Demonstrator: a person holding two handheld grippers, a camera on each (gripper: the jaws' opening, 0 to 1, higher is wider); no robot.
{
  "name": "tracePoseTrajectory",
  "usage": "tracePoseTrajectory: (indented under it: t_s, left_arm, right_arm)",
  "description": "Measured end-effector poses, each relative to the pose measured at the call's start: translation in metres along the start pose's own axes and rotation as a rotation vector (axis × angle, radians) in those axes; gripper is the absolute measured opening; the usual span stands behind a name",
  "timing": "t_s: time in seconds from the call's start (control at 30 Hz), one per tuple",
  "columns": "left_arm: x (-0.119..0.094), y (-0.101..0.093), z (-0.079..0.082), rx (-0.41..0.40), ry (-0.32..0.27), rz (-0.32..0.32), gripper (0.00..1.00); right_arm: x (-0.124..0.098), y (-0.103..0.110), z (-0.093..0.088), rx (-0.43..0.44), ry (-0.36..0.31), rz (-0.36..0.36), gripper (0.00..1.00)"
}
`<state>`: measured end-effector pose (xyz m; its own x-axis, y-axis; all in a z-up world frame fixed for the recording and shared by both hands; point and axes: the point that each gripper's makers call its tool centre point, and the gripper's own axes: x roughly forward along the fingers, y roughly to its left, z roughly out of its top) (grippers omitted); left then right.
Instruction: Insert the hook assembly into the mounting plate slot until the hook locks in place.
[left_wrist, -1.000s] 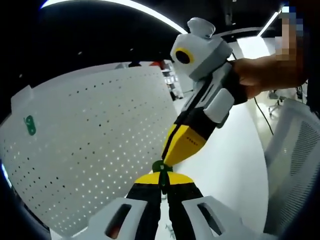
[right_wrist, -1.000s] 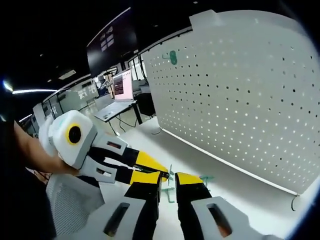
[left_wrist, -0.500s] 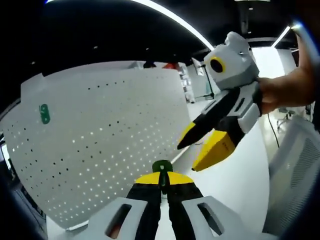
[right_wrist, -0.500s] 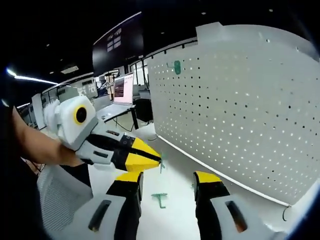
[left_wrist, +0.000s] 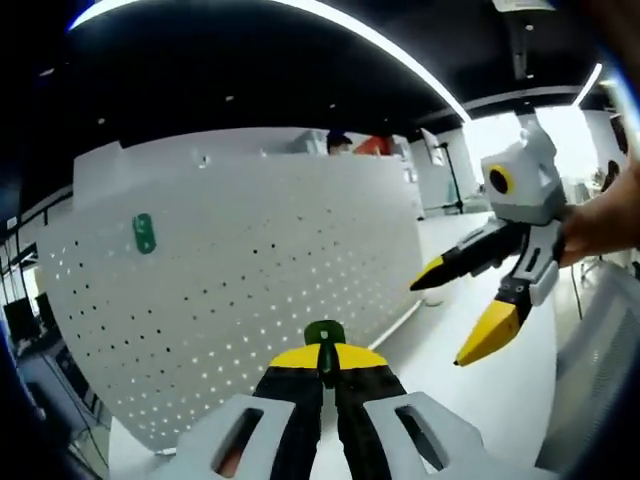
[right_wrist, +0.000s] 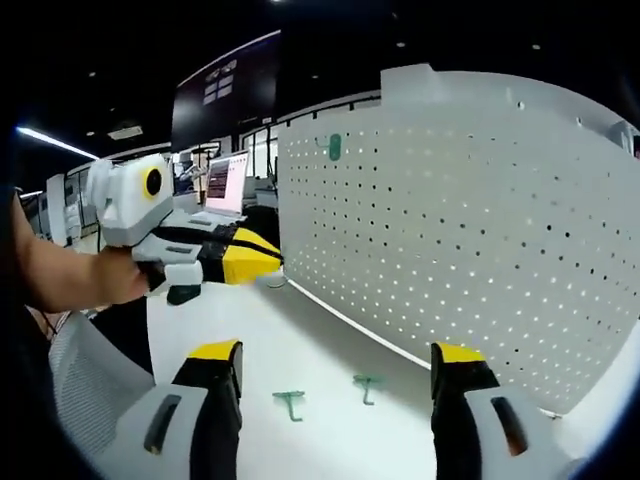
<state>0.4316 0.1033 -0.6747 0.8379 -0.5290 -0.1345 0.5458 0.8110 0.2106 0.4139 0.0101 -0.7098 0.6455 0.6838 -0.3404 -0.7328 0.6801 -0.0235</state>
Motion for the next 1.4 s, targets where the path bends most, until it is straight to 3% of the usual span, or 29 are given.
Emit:
tracePoseTrajectory:
  t_s: [0.47,1.1,1.4]
  left_arm:
    - [-0.014,0.064,0.022,-0.039,-0.039,0.153,0.03]
    - [-0.015,0.122,0.045,-0.073,-0.085,0.261,0.03]
    - [-0.012,0.161,0.058,-0.094,-0.112,0.334,0.03]
  right_arm:
    - [-0.005,-0.001,0.003,0.009,-0.029,-0.016,0.79]
    - [-0.017,0.001,0.015,0.017,-0.075,-0.03,0.8]
    - [-0.022,0.003,0.015,0.026,-0.083,-0.037,0.8]
